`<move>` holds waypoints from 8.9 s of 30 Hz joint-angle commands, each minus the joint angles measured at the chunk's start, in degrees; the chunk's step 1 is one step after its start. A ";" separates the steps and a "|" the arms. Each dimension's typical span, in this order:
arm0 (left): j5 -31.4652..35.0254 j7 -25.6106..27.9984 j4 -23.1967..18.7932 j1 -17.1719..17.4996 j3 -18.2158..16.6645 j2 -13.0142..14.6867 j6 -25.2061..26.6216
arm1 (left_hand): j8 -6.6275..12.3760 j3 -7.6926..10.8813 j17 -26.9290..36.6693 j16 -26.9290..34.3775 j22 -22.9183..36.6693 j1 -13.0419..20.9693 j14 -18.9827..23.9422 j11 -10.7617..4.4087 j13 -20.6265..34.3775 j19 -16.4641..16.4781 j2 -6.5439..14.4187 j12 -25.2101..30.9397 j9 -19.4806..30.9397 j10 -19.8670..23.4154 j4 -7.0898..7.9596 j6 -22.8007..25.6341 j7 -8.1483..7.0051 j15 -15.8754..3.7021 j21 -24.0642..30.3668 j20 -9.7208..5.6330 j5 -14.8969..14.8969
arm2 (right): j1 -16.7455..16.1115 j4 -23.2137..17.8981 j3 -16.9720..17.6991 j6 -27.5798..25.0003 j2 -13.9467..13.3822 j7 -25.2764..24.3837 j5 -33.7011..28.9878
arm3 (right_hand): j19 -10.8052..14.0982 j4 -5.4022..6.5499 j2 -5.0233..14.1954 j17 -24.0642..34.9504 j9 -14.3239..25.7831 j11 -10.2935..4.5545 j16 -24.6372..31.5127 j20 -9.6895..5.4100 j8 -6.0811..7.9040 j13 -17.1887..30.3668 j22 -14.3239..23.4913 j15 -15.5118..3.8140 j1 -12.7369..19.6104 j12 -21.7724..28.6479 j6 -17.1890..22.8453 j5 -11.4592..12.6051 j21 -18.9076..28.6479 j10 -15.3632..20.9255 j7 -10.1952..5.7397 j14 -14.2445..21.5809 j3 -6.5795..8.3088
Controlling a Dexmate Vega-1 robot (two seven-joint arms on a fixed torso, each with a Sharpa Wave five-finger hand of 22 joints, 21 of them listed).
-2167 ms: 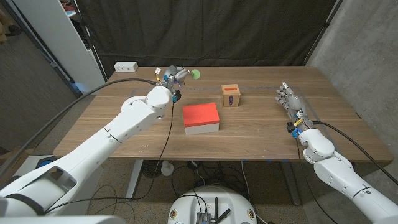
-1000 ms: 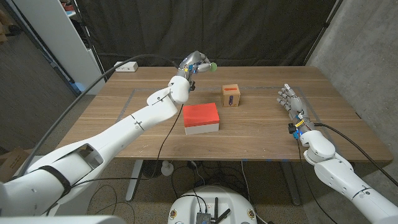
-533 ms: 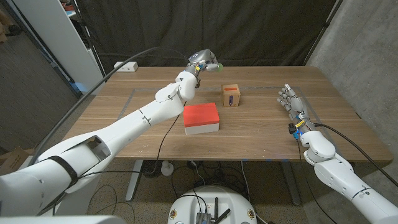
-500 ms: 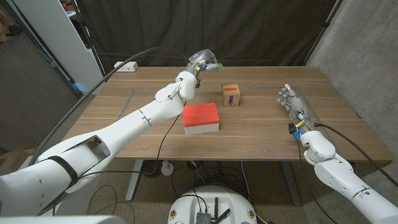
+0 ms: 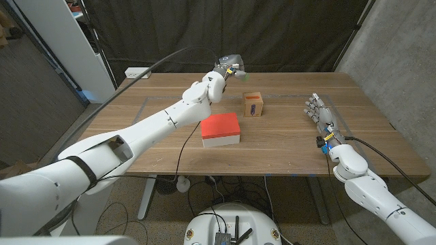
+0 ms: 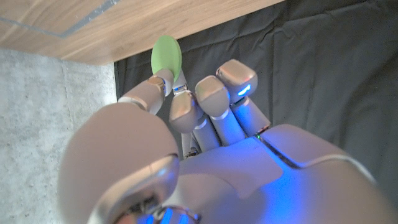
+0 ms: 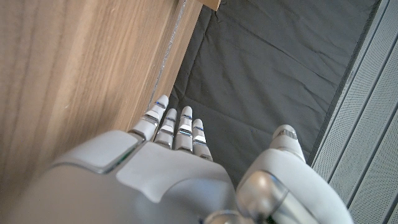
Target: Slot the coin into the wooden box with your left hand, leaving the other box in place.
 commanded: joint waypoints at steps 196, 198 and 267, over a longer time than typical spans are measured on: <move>2.69 -7.54 23.27 -7.70 11.17 -11.68 -5.43 | -3.80 -0.42 -0.03 -0.17 0.02 1.30 -1.02 -1.26 1.45 -0.67 0.71 -1.33 3.20 -0.45 0.15 7.23 0.91 -0.12 -0.75 -3.39 0.64 | 0.14 1.35 -0.43 0.00 0.60 0.09 0.67 | 0.78 -0.05 0.10 0.02 0.32 -0.16 0.07 0.01 -0.02 0.17 0.16 -0.07 0.74 -0.04 0.42 -0.11 -0.20 0.84 -0.13 0.61 -0.19; 2.49 -7.72 23.04 -7.73 11.08 -11.54 -5.44 | -3.87 -0.62 -0.27 -0.38 -0.07 0.87 -1.24 -1.31 1.87 -0.61 0.50 -1.07 3.08 -0.47 0.34 7.33 0.50 -0.12 -0.82 -3.32 0.59 | 0.09 1.21 -0.35 -0.06 0.63 0.01 0.82 | 0.78 -0.05 0.11 0.02 0.32 -0.15 0.07 -0.01 -0.02 0.18 0.16 0.02 0.75 -0.03 0.42 -0.11 -0.20 0.86 -0.11 0.62 -0.19; 3.39 -9.02 18.39 -7.97 9.46 -8.68 -6.30 | -15.33 -2.77 -0.14 -1.41 -2.85 -5.40 -0.05 -3.78 3.52 1.36 -3.37 -1.01 -2.15 -0.24 0.35 1.57 0.18 -0.30 -4.71 -3.47 1.24 | -0.55 -0.08 -0.42 0.35 0.68 -1.04 -0.36 | 0.81 -0.19 0.32 0.03 0.33 -0.17 0.05 0.12 0.01 0.18 0.16 0.02 1.23 0.03 0.64 -0.16 -0.20 1.21 -0.08 0.73 0.00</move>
